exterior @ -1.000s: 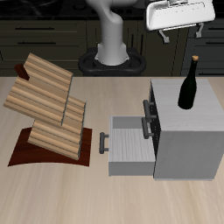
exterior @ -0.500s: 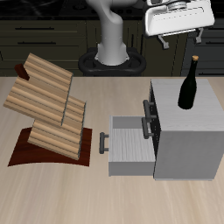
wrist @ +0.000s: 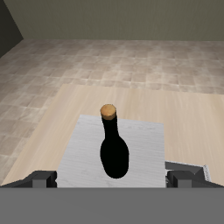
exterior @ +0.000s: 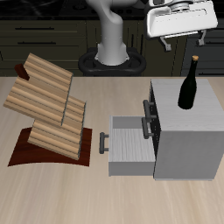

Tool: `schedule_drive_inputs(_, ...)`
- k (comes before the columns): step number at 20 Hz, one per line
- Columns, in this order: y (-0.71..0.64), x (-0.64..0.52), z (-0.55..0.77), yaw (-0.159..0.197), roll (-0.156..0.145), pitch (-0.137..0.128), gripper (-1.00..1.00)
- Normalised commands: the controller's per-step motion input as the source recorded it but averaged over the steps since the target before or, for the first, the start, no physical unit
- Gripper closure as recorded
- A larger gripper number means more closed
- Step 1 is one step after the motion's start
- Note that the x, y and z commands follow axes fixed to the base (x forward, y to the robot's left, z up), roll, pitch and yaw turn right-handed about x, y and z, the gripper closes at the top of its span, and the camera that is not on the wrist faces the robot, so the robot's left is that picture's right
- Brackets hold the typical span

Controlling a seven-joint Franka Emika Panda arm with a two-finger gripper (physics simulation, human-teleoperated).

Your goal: Place the wine bottle on the top layer of the wine rack

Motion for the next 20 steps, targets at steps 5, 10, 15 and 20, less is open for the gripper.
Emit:
schedule_drive_inputs(5, 0.01, 0.22, -0.08, -0.007, -0.021, -0.009, -1.0)
schedule_drive_inputs(10, -0.02, 0.18, -0.13, 0.05, 0.003, -0.012, -1.0)
schedule_drive_inputs(15, -0.04, 0.24, -0.12, 0.02, -0.017, 0.004, -1.0)
schedule_drive_inputs(20, 0.08, 0.17, -0.14, 0.036, 0.03, -0.012, -1.0)
